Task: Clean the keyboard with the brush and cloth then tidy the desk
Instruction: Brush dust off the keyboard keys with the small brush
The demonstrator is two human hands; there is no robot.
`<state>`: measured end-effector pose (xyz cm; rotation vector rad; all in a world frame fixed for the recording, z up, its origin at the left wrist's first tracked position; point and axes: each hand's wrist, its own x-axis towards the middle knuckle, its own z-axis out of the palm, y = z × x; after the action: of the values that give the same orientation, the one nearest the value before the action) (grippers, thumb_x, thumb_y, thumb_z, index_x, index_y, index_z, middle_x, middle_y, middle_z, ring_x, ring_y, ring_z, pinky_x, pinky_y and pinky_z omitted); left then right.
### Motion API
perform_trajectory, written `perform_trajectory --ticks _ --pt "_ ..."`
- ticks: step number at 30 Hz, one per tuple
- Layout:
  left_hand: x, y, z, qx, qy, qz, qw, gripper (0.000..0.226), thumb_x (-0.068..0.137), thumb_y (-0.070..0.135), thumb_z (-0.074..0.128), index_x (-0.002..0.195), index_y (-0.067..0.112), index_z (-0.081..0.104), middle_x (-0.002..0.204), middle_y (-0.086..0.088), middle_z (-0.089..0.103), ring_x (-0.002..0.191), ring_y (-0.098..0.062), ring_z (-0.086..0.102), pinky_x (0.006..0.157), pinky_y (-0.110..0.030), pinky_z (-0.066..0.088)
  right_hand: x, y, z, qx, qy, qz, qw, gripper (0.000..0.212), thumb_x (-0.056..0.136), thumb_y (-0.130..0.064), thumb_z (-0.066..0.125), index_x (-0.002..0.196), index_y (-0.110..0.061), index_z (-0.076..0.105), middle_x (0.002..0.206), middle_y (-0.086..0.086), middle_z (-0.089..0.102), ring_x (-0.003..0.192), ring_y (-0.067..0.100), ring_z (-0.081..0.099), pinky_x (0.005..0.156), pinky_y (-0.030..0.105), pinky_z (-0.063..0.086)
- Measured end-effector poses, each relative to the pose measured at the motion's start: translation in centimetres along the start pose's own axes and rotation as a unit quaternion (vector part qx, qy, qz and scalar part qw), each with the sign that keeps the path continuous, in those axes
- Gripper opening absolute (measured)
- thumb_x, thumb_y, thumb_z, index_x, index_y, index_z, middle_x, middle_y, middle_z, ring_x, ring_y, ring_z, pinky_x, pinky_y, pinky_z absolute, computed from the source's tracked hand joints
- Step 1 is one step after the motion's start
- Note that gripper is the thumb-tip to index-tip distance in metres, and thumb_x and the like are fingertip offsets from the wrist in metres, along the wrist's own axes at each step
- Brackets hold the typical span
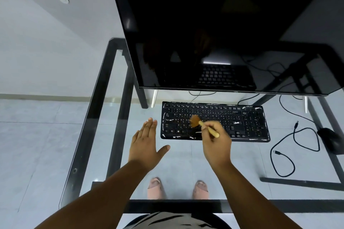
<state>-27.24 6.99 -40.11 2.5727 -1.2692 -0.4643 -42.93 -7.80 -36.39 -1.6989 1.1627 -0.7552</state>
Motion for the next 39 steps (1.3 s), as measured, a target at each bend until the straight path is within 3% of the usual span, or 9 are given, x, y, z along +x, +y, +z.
perform_trajectory --ticks 7,11,16,19,21,25,29,36,39 --pt "-0.2 2.9 0.8 -0.006 0.02 0.074 0.997 0.076 0.093 0.057 0.037 0.154 0.023 0.009 0.162 0.007 0.004 0.149 -0.011 0.005 0.119 -0.034 0.006 -0.1 -0.1 -1.0 0.003 -0.098 0.006 0.995 0.018 0.088 -0.003 0.062 0.081 -0.019 0.066 0.06 0.003 0.063 0.046 0.016 0.046 0.046 0.025 0.034" --pt "-0.4 3.6 1.3 0.009 0.011 0.087 0.996 0.073 0.094 0.057 0.032 0.154 0.025 0.007 0.162 0.008 0.004 0.148 -0.01 0.007 0.12 -0.034 0.005 0.4 0.1 -1.7 0.011 0.01 0.016 1.0 0.019 0.088 -0.002 0.06 0.082 -0.02 0.064 0.061 -0.007 0.063 0.047 0.005 0.046 0.045 0.019 0.033" --pt "-0.5 3.7 1.9 0.033 -0.003 0.082 0.996 0.073 0.092 0.058 0.03 0.154 0.023 0.014 0.161 0.006 0.011 0.148 -0.011 0.012 0.118 -0.037 0.007 1.3 0.3 -2.1 0.015 -0.075 -0.007 0.997 0.016 0.091 -0.01 0.064 0.09 -0.026 0.068 0.067 0.0 0.067 0.053 0.02 0.054 0.05 0.027 0.04" --pt "-0.6 3.8 1.8 0.047 -0.013 0.073 0.996 0.074 0.093 0.058 0.031 0.154 0.023 0.008 0.162 0.007 0.005 0.148 -0.009 0.006 0.117 -0.036 0.003 1.5 0.6 -2.0 -0.016 -0.005 -0.01 1.0 0.021 0.091 -0.008 0.063 0.09 -0.029 0.066 0.076 -0.006 0.071 0.057 0.004 0.055 0.052 0.012 0.039" --pt "-0.6 4.2 1.7 0.048 -0.013 0.065 0.997 0.074 0.094 0.058 0.03 0.154 0.024 0.005 0.162 0.007 0.003 0.149 -0.009 0.004 0.117 -0.036 0.001 1.6 0.8 -2.5 0.015 0.018 0.003 1.0 0.019 0.092 -0.009 0.062 0.092 -0.027 0.065 0.081 -0.002 0.072 0.061 0.009 0.058 0.054 0.017 0.042" --pt "-0.7 5.0 1.6 0.057 -0.016 0.048 0.997 0.074 0.093 0.058 0.03 0.154 0.023 0.007 0.162 0.006 0.008 0.148 -0.01 0.008 0.118 -0.039 0.006 1.2 1.3 -3.2 -0.006 -0.107 -0.009 0.994 0.013 0.091 -0.015 0.065 0.091 -0.027 0.069 0.066 0.004 0.068 0.055 0.024 0.057 0.048 0.029 0.039" --pt "-0.8 5.4 1.8 0.056 -0.014 0.036 0.998 0.074 0.093 0.058 0.03 0.154 0.02 0.01 0.162 0.004 0.01 0.149 -0.012 0.009 0.118 -0.041 0.008 1.1 1.6 -3.9 -0.012 0.021 -0.003 1.0 0.013 0.092 -0.01 0.063 0.095 -0.022 0.066 0.076 -0.007 0.07 0.054 0.007 0.054 0.047 0.016 0.039" --pt "-0.4 7.0 2.3 0.052 -0.009 0.052 0.997 0.075 0.092 0.059 0.027 0.154 0.02 0.01 0.162 0.004 0.007 0.149 -0.013 0.008 0.117 -0.038 0.009 1.5 2.5 -5.9 -0.012 -0.02 0.004 1.0 0.014 0.091 -0.01 0.064 0.093 -0.024 0.068 0.076 -0.008 0.071 0.061 0.015 0.06 0.053 0.029 0.044" --pt "-0.1 8.2 2.6 0.05 -0.026 0.062 0.996 0.077 0.093 0.06 0.025 0.154 0.022 -0.002 0.161 0.007 -0.007 0.149 -0.011 -0.005 0.117 -0.035 -0.002 1.9 3.1 -6.8 -0.024 0.077 0.042 0.996 0.013 0.092 -0.013 0.061 0.096 -0.025 0.065 0.082 -0.015 0.069 0.067 0.005 0.062 0.06 0.023 0.045"
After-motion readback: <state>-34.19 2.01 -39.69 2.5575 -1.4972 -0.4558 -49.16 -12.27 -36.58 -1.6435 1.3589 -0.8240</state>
